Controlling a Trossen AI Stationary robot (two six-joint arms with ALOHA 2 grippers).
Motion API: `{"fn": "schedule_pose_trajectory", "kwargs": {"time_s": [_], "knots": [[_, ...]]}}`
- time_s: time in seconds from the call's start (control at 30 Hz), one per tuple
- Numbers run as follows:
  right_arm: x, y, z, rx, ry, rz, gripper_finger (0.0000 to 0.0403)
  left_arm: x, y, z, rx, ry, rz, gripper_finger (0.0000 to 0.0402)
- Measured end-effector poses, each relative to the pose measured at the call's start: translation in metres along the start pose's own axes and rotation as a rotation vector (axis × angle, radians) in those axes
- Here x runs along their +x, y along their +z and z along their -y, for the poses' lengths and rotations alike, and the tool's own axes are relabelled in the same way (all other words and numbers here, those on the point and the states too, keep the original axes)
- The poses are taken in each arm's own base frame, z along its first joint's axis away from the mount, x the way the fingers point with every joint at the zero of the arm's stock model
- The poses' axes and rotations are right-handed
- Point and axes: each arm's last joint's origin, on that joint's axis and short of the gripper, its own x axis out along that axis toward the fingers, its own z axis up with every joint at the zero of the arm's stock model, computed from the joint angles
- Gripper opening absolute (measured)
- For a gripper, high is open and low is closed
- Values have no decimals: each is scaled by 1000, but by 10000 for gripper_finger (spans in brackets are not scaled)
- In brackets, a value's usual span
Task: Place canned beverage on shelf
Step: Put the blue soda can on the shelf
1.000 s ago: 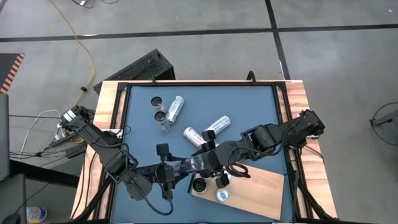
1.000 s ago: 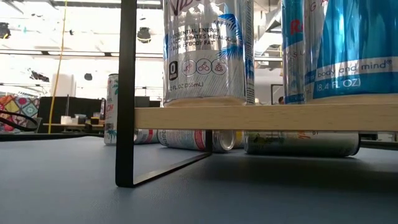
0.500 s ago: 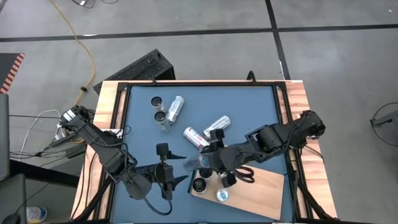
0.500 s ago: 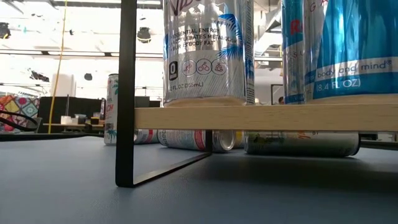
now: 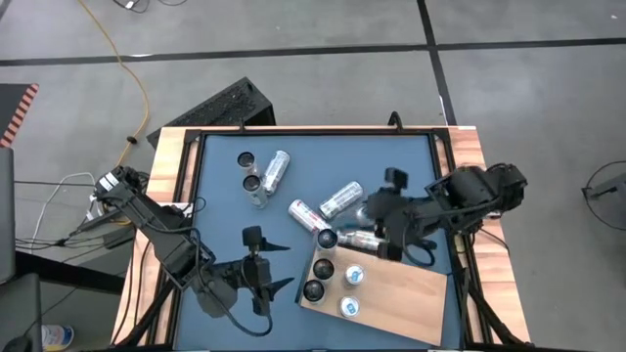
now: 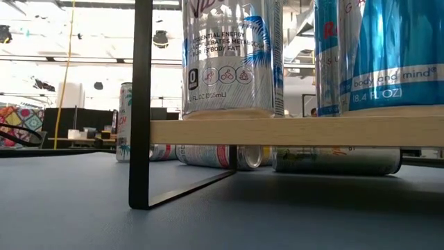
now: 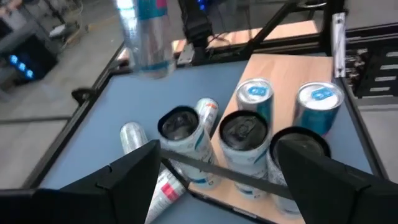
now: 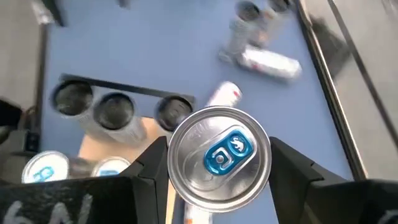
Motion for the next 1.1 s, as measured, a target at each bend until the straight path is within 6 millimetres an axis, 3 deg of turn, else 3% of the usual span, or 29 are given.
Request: {"fn": "schedule_pose_trajectory", "kwargs": {"time_s": [0.1, 0.33, 0.57, 0.93, 1.1], "knots": [[1, -1, 1, 56, 46, -6, 186, 0, -3, -1, -34, 6, -23, 308], [35, 1, 10, 207, 12, -136, 186, -3, -14, -2, -113, 23, -103, 309], [55, -6, 11, 348, -3, -237, 186, -12, -20, 3, -140, 7, -126, 309], [72, -37, -5, 357, -34, -384, 186, -25, -24, 12, -148, -18, -129, 309], [59, -56, -3, 411, -54, -390, 186, -27, -25, 12, -144, 1, -121, 309]]}}
